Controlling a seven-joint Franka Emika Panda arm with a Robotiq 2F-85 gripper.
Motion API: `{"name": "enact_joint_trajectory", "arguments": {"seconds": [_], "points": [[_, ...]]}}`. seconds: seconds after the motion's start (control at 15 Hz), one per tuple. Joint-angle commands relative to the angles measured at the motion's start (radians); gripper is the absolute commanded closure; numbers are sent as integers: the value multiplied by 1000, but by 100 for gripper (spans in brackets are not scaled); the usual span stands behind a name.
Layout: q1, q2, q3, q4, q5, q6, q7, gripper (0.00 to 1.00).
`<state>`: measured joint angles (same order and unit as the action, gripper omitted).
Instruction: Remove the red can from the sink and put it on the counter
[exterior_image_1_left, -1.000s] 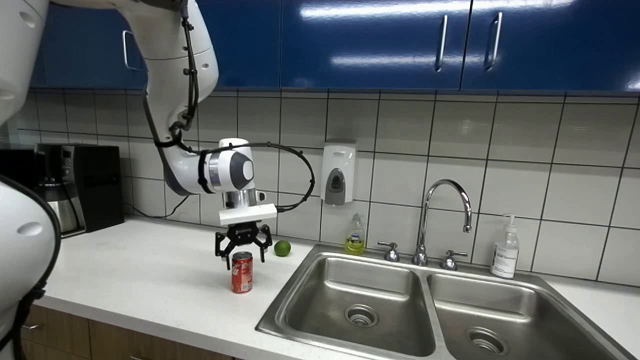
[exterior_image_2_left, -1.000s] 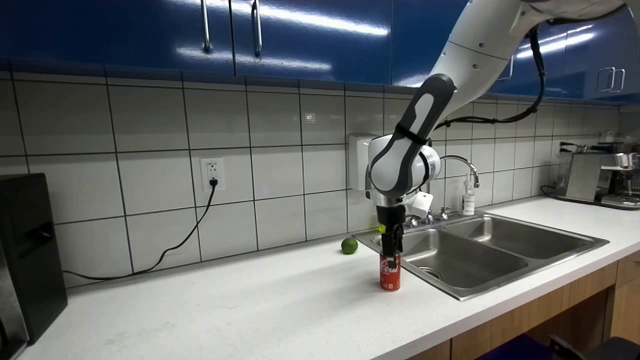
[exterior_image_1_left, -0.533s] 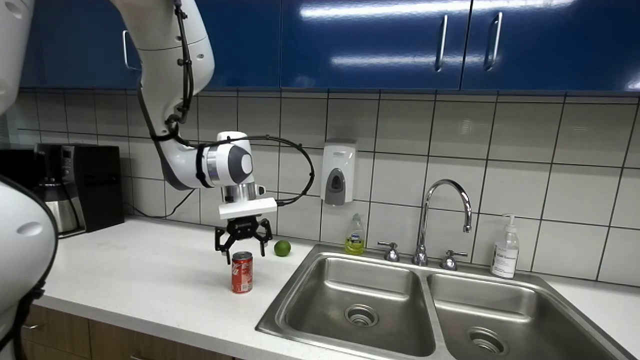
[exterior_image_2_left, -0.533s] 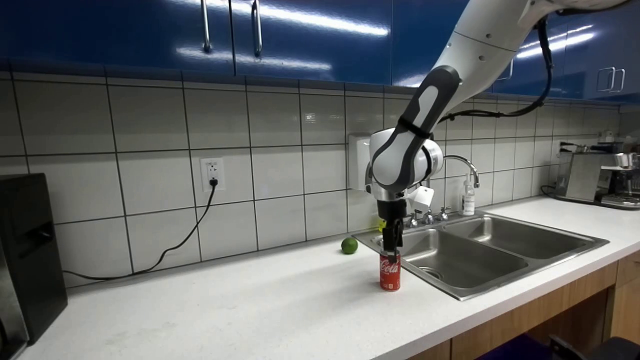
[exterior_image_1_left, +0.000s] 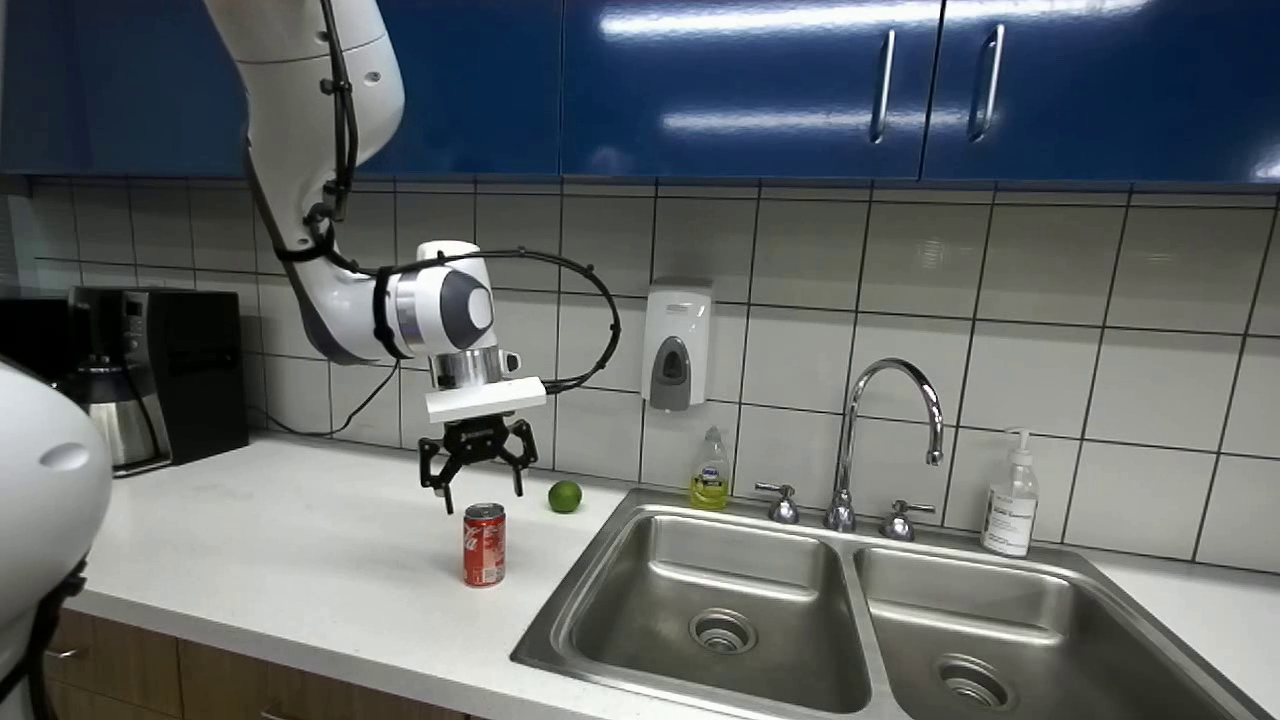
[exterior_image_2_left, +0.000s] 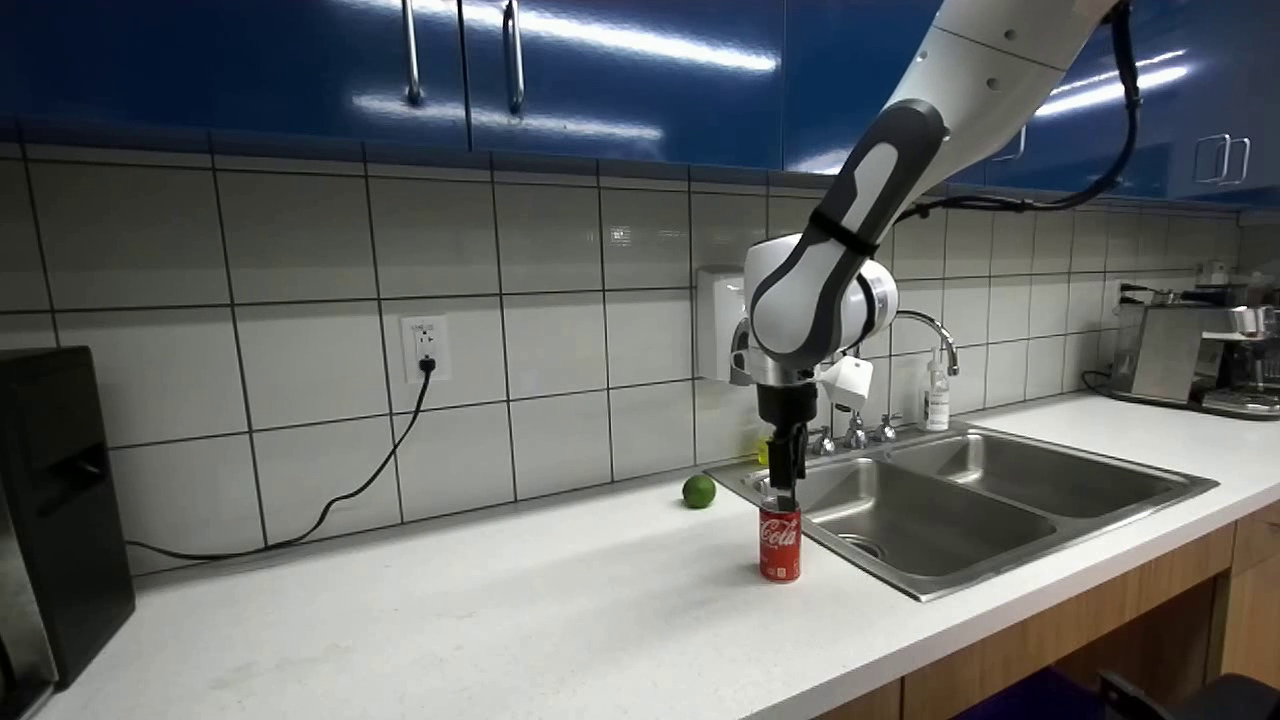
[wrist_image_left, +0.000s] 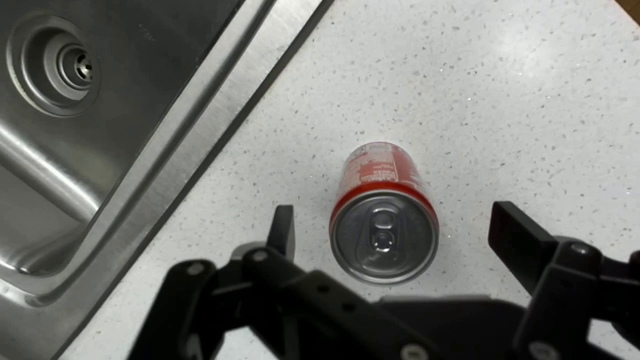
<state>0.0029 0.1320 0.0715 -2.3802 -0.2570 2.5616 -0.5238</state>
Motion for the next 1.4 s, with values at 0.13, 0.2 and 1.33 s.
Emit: {"name": "enact_joint_trajectory", "arguments": {"seconds": [0.13, 0.2, 1.33], "points": [[6, -96, -1, -65, 20, 32, -28, 0], [5, -103, -4, -67, 24, 36, -25, 0], [-52, -91, -132, -9, 112, 22, 199, 0]]}}
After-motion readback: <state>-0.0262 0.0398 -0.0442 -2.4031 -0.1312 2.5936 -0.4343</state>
